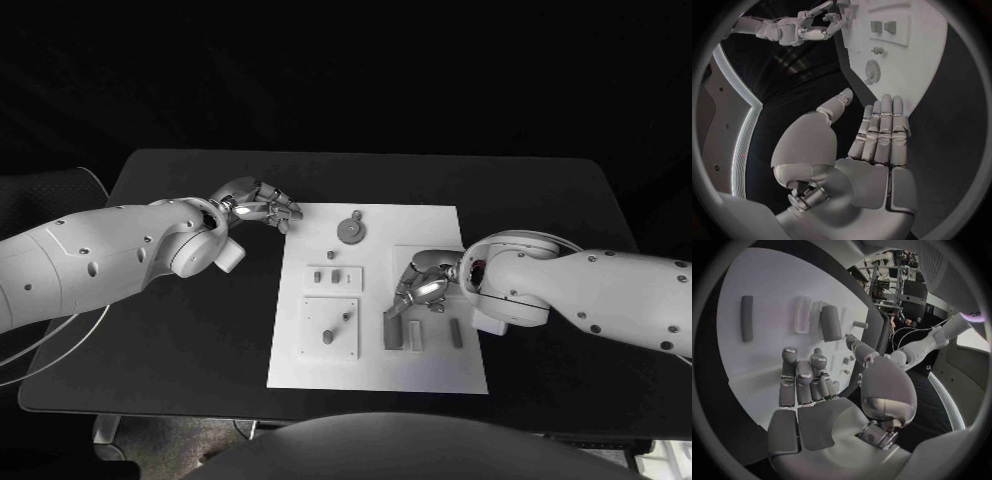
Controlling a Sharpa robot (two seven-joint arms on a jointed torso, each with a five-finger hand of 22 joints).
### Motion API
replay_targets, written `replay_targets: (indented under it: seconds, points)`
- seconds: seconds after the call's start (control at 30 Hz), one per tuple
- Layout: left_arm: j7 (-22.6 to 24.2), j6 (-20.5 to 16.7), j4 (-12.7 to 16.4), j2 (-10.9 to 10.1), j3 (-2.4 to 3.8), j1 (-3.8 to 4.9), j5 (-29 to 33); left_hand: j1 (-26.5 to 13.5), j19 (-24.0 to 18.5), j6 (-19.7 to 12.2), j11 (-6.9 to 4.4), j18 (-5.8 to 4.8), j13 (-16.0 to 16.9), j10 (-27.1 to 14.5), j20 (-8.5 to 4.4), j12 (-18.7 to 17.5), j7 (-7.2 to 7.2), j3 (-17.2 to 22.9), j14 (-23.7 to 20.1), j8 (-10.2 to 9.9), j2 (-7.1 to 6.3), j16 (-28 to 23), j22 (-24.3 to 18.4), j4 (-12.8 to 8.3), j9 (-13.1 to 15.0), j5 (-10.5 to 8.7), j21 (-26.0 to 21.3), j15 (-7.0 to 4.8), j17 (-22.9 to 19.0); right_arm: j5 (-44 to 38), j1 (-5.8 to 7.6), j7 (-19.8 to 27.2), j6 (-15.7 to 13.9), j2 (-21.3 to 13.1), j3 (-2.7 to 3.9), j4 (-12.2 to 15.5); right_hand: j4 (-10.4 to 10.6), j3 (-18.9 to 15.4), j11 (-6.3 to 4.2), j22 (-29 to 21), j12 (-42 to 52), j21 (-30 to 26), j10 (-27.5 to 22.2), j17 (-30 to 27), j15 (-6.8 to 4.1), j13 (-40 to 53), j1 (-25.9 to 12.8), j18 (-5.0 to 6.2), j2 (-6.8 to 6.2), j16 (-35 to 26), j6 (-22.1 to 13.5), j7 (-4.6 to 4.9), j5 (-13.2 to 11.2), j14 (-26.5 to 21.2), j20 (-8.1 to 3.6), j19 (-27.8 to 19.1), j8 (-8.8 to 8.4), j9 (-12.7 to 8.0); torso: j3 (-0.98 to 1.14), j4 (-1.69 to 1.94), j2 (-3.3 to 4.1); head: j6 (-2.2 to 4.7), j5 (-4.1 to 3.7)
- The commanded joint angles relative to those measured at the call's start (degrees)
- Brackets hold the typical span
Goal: Assemble the parts on the task board
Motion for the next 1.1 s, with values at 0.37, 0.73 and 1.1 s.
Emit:
replay_targets:
  seconds: [0.37,0.73,1.1]
  points:
    - [0.0,0.5,0.1,0.2,0.04,0.08,-0.3,-0.1,-0.3,-0.5,-0.08,0.51,-0.1,-0.5,0.2,-0.3,0.03,0.0,0.0,0.0,-0.31,-0.3,0.1,0.5,-0.1,-0.12,-0.3,0.49,0.2,0.0,-0.41,1.0,4.4,0.6,-0.03,-0.4,-0.9,-1.9,-1.29,0.7,0.7,0.2,-0.1,-0.2,-0.81,-1.0,1.3,1.22,3.39,0.4,2.2,0.28,-0.2,-0.1,0.26,-0.7,2.43,0.4,-0.02,-0.08,-0.09,0.0,0.16]
    - [-0.1,0.5,0.1,0.3,0.04,0.08,-0.3,-0.2,-0.3,-0.5,-0.06,0.51,-0.1,-0.5,0.22,-0.3,0.05,0.0,0.0,0.0,-0.25,-0.4,0.1,0.6,-0.1,-0.12,-0.4,0.51,0.3,0.2,-0.53,1.5,4.1,0.9,-0.03,-0.7,-1.8,-2.4,-1.83,0.7,0.8,0.2,-0.1,-0.4,-1.31,-1.5,1.9,1.22,5.12,0.5,3.4,-0.25,-0.2,-0.2,0.25,-0.8,3.22,0.3,0.03,-0.07,-0.06,0.0,0.17]
    - [-0.1,0.5,0.4,0.1,0.04,0.09,-0.3,-0.2,-0.3,-0.5,-0.05,0.51,-0.1,-0.5,0.22,-0.3,0.05,0.0,0.0,0.0,-0.23,-0.5,0.1,0.6,-0.1,-0.12,-0.4,0.52,0.3,0.2,-1.01,2.0,3.5,1.7,-0.02,-1.4,-3.2,-2.9,-2.03,0.7,1.0,0.2,0.1,-0.5,-1.51,-1.9,3.0,1.22,7.34,0.6,3.9,-0.46,-0.2,0.0,0.26,-0.8,3.55,0.0,0.01,0.01,0.01,0.0,0.28]
